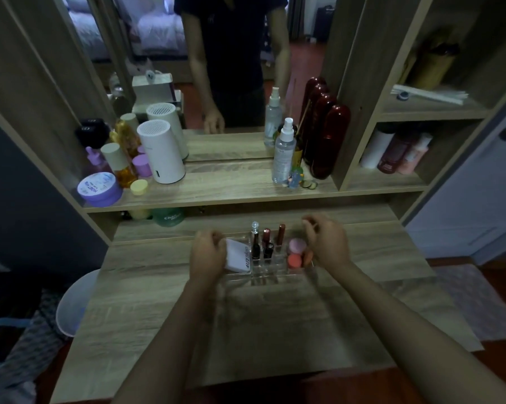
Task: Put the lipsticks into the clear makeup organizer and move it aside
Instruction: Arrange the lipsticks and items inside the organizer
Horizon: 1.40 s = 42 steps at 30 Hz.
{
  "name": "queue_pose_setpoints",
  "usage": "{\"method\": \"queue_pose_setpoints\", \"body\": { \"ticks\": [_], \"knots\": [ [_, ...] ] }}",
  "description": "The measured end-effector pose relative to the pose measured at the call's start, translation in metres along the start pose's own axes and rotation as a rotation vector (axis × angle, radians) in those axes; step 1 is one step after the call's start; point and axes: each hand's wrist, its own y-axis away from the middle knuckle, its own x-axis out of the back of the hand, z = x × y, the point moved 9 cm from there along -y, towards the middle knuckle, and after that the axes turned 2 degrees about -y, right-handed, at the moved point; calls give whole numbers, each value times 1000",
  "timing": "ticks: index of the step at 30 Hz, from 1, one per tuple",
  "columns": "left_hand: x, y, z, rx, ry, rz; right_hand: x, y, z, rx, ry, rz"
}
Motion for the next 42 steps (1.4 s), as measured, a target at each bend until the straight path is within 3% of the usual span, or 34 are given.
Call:
{"method": "queue_pose_setpoints", "body": {
  "ticks": [3,8,14,18,21,23,25,28,32,42],
  "knots": [
    [2,-1,-29,143,60,-10,4,3,45,-203,-80,8],
    [-26,6,-65,338,206,-141,-26,20,95,-447,-151,-142],
    [-55,17,-79,475,491,-245,-42,29,104,-504,-199,-190],
    [-29,8,-67,349,309,-117,-8,13,80,-407,-140,61],
    [1,-1,-33,113,146,92,14,-3,18,-48,-29,180],
    [3,-1,-4,-42,101,118,2,-4,-20,150,46,91],
    [-7,1,22,-187,86,69,-26,2,-43,221,103,-101],
    [-23,5,42,-283,72,9,-64,13,-50,166,242,-347],
    [-32,7,37,-249,91,3,-83,19,-37,-16,398,-501],
    [-29,6,13,-204,62,-22,-87,16,-40,16,364,-527]
  ]
}}
